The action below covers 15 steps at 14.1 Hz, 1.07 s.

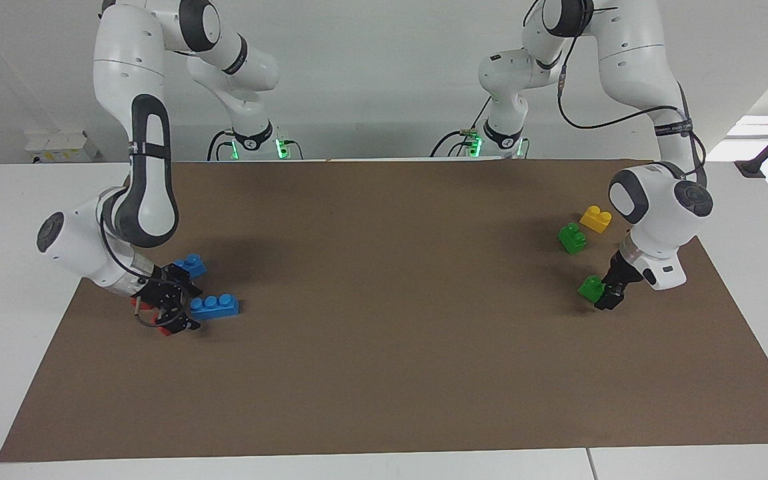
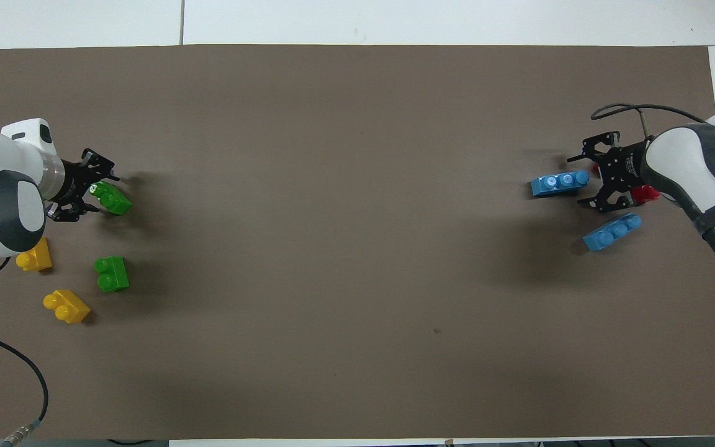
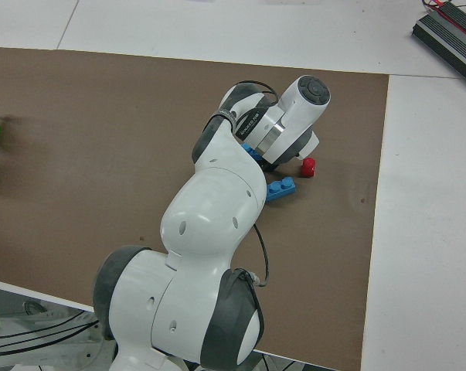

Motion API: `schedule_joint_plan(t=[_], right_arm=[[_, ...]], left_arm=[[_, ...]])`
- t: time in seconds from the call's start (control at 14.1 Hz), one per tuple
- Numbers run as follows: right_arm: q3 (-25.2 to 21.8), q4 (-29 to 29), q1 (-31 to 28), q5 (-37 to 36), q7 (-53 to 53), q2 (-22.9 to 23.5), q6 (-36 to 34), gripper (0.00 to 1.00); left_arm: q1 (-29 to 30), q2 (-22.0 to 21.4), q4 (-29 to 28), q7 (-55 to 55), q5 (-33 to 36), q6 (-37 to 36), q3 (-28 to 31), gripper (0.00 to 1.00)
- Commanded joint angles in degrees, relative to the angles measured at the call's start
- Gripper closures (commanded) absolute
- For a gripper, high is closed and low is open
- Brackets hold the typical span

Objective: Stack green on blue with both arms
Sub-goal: 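Close the left gripper on the green brick while the right gripper grasps the blue brick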

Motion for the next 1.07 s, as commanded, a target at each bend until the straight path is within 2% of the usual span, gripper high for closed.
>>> schedule_joint_plan(t=[0.0,0.07,0.21,0.36,0.5,0.64,0.71,0.78,1.0], right_arm=[[0.11,-0.32,0.61,1.69,-1.50,0.12,1.85,0.39],[0.11,-0.23,1.05,1.69,-1.59,0.12,1.94,0.49],[0.03,-0.41,1.14,0.99,-2.64,0.30,4.39,0.59],[0.03,-0.32,1.14,1.08,-3.26,0.47,4.67,0.63],[0.11,-0.32,0.97,1.25,-3.26,0.47,4.67,0.63],[0.11,-0.32,0.62,1.43,-3.26,0.47,4.58,0.80],[0.11,-0.32,0.70,1.60,-3.26,0.47,4.67,0.94],[0.11,-0.23,0.88,1.69,-3.17,0.47,4.58,1.00],[0.46,1.08,1.40,1.95,-3.26,0.47,4.67,1.00]], left_arm=[[0.15,0.95,1.48,-0.39,0.04,-1.41,-0.03,0.39],[0.15,0.95,1.48,-0.39,0.04,-1.41,-0.03,0.51],[0.06,0.95,1.48,-0.39,0.04,-1.32,-0.03,0.71],[0.06,0.95,1.48,-0.39,0.04,-1.23,-0.03,0.96],[0.06,0.95,1.66,-0.39,-0.05,-1.14,-0.03,1.00],[-0.02,0.95,2.18,-0.48,-0.05,-1.49,-0.03,1.00],[-0.29,0.95,2.45,-0.57,-0.05,-1.93,-0.03,1.00],[-0.64,0.86,2.97,-0.74,-0.05,-2.80,-0.03,1.00],[-0.90,-1.06,4.12,-1.97,-0.05,-6.76,-0.12,1.00]])
